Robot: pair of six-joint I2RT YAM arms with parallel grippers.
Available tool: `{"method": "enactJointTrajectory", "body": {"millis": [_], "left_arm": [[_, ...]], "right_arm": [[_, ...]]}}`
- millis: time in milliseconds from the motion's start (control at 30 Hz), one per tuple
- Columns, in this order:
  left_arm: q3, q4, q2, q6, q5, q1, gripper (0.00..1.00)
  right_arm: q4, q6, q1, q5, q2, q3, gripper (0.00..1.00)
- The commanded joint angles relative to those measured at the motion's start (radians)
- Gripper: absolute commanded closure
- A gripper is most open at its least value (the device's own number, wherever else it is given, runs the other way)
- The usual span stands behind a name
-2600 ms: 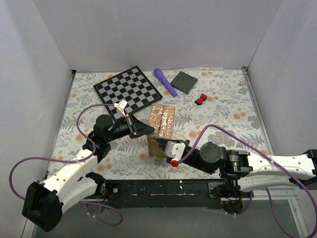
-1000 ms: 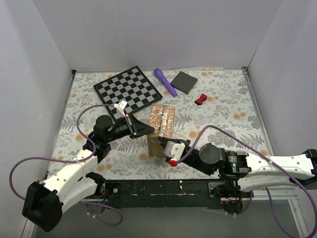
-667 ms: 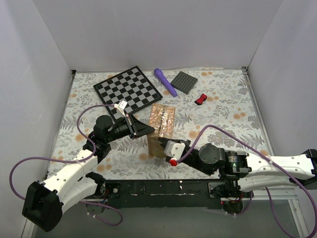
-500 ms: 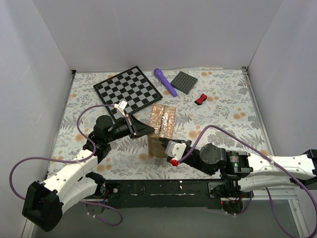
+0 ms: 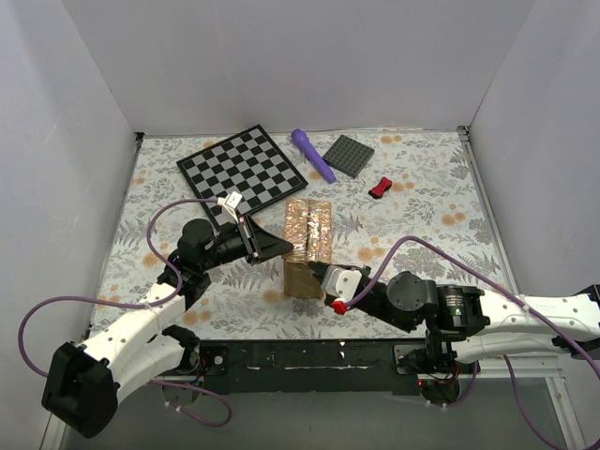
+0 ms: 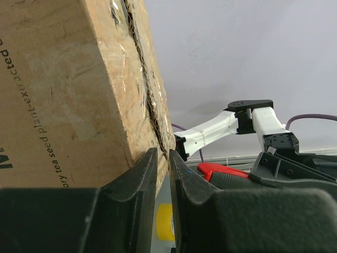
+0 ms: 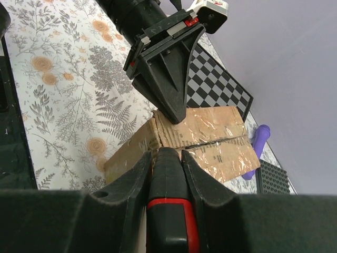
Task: Unpack the express box
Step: Adjust the express box at the center of the board.
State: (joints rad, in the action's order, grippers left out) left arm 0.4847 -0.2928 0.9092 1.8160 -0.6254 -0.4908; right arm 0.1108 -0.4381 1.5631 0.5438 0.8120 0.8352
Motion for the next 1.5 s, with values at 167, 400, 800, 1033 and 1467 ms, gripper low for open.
{"method": "enactJointTrajectory", "body": {"millis": [167,400,800,1033,1467], "left_arm": [[0.067,0.115,-0.032,-0.067,0.062,0.004,0.55],[0.153,0.375,-0.067,-0.205,0.216,0.003,0.26],[0.229,0.506,-0.007,-0.333,0.204,0.006,0.45],[0.209,0.394,0.036,-0.302,0.090,0.008,0.66],[0.196,0.330,0.103,-0.325,-0.005,0.008,1.00]], "right_arm": [[0.118,0.053,0.006,0.042,0.004,-0.022,0.99],[0.105,0.035,0.006,0.041,0.021,-0.019,0.99],[0.098,0.032,0.006,0.035,0.030,-0.015,0.99],[0.095,0.030,0.006,0.030,0.042,-0.013,0.99],[0.112,0.016,0.006,0.030,0.056,-0.002,0.99]]}}
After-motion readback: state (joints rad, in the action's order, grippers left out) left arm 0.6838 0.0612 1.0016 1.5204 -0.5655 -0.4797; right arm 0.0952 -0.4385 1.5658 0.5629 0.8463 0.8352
